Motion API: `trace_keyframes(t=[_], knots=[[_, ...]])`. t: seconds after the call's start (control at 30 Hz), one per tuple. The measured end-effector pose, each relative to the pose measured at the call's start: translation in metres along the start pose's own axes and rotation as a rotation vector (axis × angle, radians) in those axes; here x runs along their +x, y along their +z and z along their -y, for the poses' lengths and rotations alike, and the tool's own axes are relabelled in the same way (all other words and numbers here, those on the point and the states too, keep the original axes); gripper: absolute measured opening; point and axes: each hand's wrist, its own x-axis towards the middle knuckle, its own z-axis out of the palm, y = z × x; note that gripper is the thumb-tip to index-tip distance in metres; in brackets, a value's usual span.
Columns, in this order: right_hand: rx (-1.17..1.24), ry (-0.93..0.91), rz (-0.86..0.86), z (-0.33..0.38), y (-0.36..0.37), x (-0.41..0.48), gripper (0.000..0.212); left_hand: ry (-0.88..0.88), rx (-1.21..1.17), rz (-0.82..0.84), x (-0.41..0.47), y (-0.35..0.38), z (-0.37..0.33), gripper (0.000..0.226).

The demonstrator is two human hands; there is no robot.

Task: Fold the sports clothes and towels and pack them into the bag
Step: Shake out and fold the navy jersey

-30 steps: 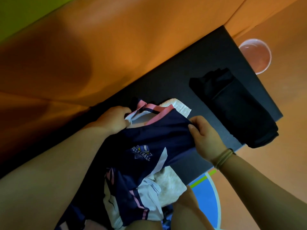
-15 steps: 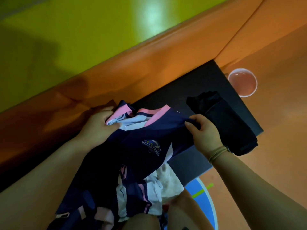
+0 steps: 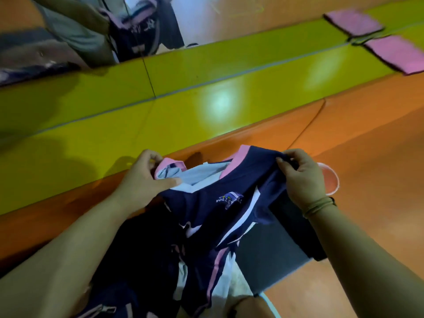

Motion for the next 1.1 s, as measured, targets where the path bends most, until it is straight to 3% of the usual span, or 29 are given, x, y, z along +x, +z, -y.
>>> trace_keyframes(t=[0.1,0.23,0.37,0.5,0.67,0.87,1.1], knots=[[0.001,-0.036,-0.02,0.019,-0.016,-0.004,0.012,0.003,0.067,-0.002,-0.008,-0.018,-0.016,0.062],[-0.023,-0.084,-0.04,0.048,-0.04,-0.014,0.009,0.09,0.181,0.019,-0.022,-0.03,-0.041,0.049],[-0.057,-0.099,-0.011,0.07,-0.064,-0.029,0.008,0.181,0.304,-0.121,-0.04,-0.045,-0.057,0.042],[-0.072,-0.122,-0.007,0.088,-0.082,-0.047,0.013,0.263,0.443,-0.087,-0.06,-0.065,-0.07,0.033],[-0.127,-0.177,-0.086,0.11,-0.098,-0.062,0.013,0.454,0.82,-0.052,-0.076,-0.091,-0.083,0.023],[-0.097,-0.243,-0.161,0.137,-0.102,-0.069,0.013,0.616,0.619,-0.08,-0.096,-0.103,-0.093,0.026],[-0.105,-0.346,-0.131,0.169,-0.117,-0.067,0.014,0.613,0.469,-0.139,-0.117,-0.121,-0.123,0.028]])
